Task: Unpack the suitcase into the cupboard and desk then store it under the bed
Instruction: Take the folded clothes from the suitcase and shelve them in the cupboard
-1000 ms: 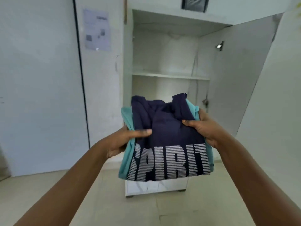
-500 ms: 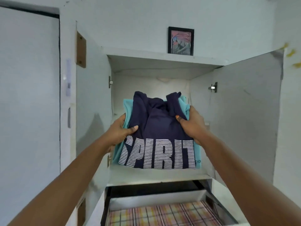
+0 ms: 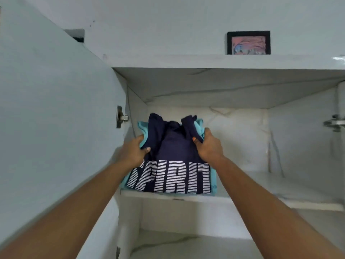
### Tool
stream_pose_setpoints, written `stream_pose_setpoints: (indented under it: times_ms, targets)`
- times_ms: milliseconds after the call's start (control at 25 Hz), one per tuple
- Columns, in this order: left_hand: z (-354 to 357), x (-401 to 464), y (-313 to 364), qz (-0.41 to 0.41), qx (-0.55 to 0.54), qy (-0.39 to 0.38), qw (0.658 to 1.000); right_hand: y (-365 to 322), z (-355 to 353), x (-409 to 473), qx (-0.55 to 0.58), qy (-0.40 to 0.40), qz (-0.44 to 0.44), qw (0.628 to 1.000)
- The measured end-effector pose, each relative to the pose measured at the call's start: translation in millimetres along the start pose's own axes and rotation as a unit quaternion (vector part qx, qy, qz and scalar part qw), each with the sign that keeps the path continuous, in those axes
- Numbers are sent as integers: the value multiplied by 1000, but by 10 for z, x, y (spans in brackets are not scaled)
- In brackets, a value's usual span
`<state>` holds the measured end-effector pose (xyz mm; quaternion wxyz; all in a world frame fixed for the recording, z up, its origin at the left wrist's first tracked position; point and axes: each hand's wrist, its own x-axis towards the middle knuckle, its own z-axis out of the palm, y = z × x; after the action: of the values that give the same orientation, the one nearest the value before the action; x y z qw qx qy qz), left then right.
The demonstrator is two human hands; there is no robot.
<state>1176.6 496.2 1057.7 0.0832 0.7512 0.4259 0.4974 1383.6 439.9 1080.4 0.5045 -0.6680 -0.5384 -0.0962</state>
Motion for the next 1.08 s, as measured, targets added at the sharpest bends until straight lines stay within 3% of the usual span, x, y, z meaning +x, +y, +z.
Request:
stream_pose_setpoints:
  times_ms: [80, 280, 480, 560, 680, 760, 840, 920, 1080]
  targets:
    - [114, 278, -135, -5, 95, 56, 994, 98, 336, 298, 24, -20, 10, 999]
    - [567, 750, -549, 67, 289, 83, 951, 347, 907, 798, 56, -57, 84, 993]
    - [898, 820, -927, -2, 359, 17, 933, 466, 1308, 921, -62, -245, 102, 962]
    - [954, 761, -911, -9, 386, 13, 922, 463, 1333, 872, -79, -283, 103, 950]
    - [803, 572, -765, 0, 337, 69, 939, 357, 1158, 581, -63, -215, 49, 973]
    - [572, 170, -513, 13, 195, 145, 970, 214, 938, 186, 81, -132, 4, 988]
    - [271, -578, -188, 11, 28, 198, 980, 12, 674, -434, 303, -118, -6, 946]
    - [-137, -1616, 29, -16, -70, 200, 977, -210, 434, -1257, 472, -190, 31, 860]
    - [-1111, -3689, -146, -176, -143, 229, 947, -646, 290, -3083, 550, -390, 84, 734]
